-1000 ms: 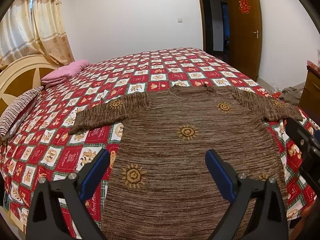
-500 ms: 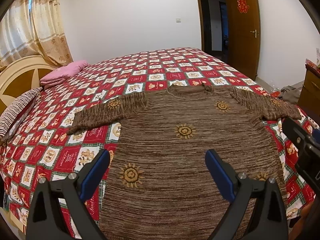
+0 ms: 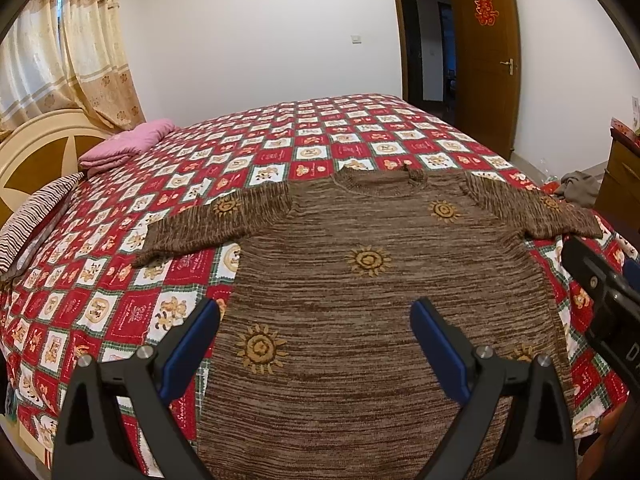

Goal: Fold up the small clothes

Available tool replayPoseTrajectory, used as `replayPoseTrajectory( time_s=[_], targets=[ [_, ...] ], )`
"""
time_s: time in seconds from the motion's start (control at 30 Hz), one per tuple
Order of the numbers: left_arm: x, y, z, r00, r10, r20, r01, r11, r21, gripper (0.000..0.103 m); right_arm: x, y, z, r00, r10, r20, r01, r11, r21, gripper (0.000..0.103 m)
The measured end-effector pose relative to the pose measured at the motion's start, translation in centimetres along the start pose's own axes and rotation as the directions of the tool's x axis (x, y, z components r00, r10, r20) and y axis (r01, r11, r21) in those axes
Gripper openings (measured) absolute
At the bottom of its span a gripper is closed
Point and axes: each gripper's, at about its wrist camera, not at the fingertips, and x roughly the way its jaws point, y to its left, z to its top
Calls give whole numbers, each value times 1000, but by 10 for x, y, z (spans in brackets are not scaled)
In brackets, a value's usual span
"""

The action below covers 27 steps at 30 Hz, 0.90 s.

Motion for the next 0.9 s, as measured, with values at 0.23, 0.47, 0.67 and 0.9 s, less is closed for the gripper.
replayPoseTrajectory(
  time_s=[0.23, 0.47, 0.67, 0.9],
  targets=[
    [4, -4, -3, 1000, -7, -4, 7, 1000, 0, 98, 4, -3, 0, 1000, -7, -10, 7, 1000, 4, 102],
    [12, -8, -5, 1000, -16, -20, 16, 1000, 5, 98, 11, -3, -1, 999, -24, -24, 24, 1000, 0, 102],
    [26, -8, -8, 999, -27, -45, 27, 1000, 7, 98, 25, -8, -3, 998, -44, -46, 44, 999, 6, 102],
    [53, 10, 1, 997, -43, -57, 43, 999, 3, 98, 47, -21, 9, 997, -35, -62, 35, 999, -7, 102]
  ],
)
